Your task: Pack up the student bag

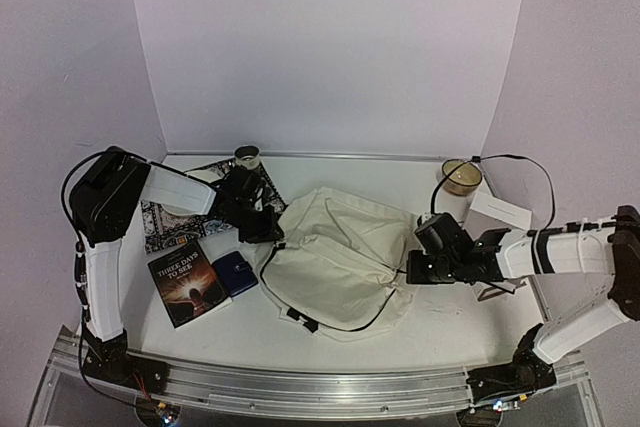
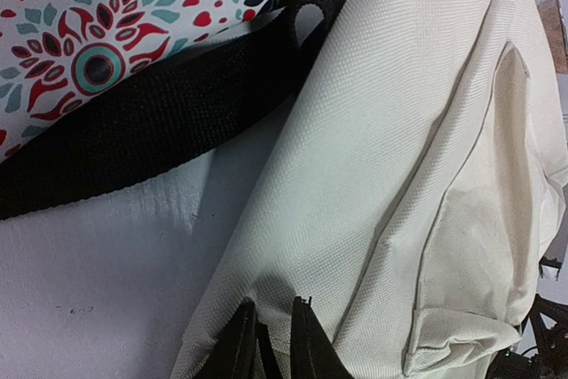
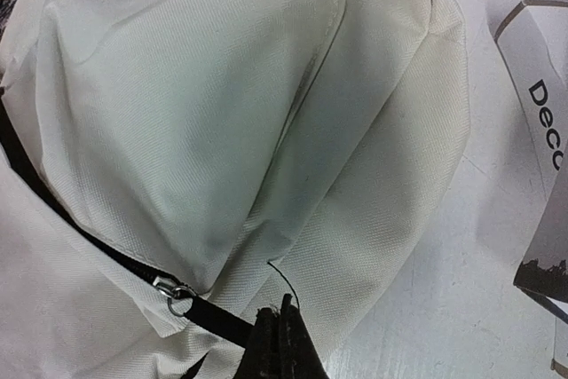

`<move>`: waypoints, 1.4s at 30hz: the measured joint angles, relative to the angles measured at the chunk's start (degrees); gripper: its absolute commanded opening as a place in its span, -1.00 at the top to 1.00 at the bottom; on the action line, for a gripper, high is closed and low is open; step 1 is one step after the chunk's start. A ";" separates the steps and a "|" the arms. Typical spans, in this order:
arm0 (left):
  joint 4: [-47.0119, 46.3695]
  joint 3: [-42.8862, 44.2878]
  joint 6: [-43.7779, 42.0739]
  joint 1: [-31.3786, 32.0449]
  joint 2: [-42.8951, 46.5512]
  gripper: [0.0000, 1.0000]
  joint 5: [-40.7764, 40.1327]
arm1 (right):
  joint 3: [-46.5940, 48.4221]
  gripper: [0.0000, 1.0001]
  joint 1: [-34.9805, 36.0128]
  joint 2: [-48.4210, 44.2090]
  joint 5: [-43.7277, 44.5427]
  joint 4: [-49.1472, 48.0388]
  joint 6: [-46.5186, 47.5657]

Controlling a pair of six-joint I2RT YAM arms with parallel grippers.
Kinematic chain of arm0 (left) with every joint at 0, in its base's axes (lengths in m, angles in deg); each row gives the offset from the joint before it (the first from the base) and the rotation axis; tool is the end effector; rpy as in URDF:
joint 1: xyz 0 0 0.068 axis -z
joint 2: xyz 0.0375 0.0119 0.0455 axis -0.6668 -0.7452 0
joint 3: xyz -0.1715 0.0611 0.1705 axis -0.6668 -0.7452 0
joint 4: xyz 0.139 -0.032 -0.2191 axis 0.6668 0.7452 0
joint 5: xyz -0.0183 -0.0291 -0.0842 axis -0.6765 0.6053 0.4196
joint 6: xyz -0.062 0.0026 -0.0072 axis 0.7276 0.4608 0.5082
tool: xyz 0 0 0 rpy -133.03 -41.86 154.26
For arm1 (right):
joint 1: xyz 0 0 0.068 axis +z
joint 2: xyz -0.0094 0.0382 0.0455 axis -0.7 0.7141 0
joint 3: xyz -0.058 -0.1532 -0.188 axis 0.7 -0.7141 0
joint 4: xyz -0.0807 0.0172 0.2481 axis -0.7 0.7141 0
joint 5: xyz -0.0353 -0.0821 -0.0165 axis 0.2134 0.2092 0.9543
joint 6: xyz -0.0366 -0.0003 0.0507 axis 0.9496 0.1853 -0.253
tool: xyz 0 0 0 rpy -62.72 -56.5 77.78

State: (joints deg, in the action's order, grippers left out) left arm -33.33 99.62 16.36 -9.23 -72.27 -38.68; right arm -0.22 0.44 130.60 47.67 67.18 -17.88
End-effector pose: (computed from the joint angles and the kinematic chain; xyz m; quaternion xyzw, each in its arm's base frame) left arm 0.3402 -0.2342 0.0920 0.0019 0.9418 -0.2924 0.1659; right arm 0.2140 0.1950 0.1516 0.0159 0.8825 0.2141 0.4185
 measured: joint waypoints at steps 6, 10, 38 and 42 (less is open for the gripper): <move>-0.41 -1.36 0.00 -0.03 1.11 0.67 -0.23 | 5.16 1.00 -1.07 5.10 -0.57 1.74 4.44; 0.14 -4.16 0.10 0.74 3.61 0.67 -1.64 | 12.36 1.00 -3.51 10.26 -0.48 2.99 8.23; 4.77 -12.36 -0.49 7.19 20.09 -0.02 -5.93 | 31.74 -0.16 0.01 13.02 -7.34 12.91 23.46; 5.23 -11.42 -0.75 5.48 16.57 -0.03 -5.98 | 29.55 -0.22 2.86 13.02 -8.96 12.20 21.09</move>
State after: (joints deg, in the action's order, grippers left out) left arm -28.10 88.19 15.61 -3.75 -55.71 -44.66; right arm 29.32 3.30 143.63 38.71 79.39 3.22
